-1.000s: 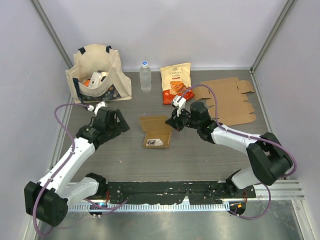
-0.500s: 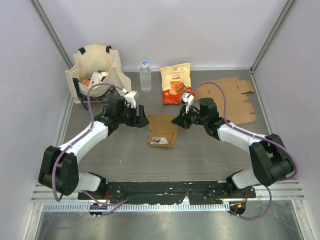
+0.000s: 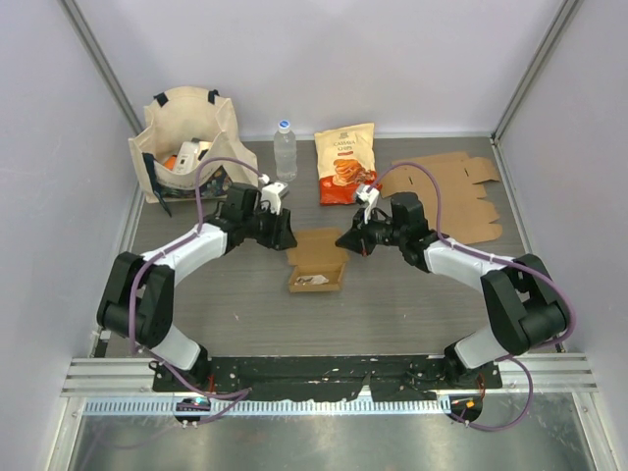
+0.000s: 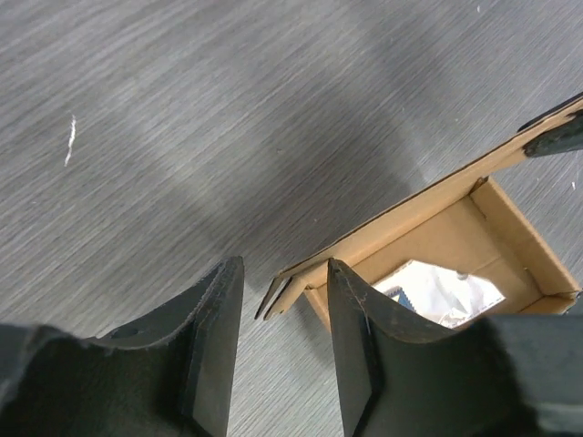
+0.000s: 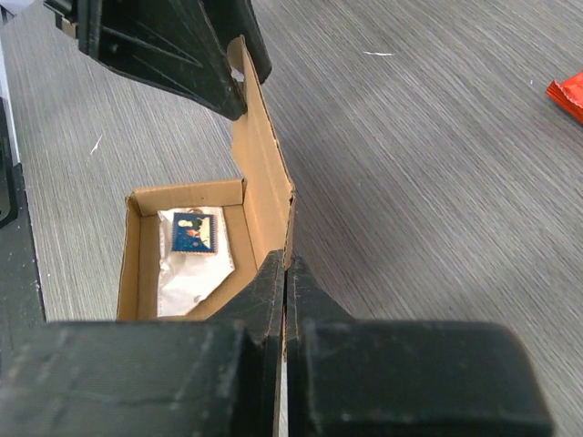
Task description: Fold the paper box
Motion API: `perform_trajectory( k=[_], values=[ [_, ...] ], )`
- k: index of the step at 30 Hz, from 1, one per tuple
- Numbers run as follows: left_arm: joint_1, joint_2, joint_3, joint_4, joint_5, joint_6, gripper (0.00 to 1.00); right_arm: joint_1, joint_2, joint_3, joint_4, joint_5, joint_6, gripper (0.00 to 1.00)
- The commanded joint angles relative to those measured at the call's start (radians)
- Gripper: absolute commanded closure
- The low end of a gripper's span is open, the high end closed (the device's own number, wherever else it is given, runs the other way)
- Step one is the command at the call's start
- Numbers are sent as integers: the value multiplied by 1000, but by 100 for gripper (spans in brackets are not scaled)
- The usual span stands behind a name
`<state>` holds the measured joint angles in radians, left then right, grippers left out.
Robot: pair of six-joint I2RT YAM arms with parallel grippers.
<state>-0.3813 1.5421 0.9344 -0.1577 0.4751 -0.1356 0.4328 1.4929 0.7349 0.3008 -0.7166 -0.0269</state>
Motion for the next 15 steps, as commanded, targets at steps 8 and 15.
perform_trajectory(
  k=[8, 15],
  values=[
    [-10, -51, -43, 27, 56, 45, 58, -5, -22, 18, 73, 25, 10, 99],
    [-30, -53, -31, -14, 28, 47, 66, -5, -42, 1, 83, 54, 10, 99]
  ],
)
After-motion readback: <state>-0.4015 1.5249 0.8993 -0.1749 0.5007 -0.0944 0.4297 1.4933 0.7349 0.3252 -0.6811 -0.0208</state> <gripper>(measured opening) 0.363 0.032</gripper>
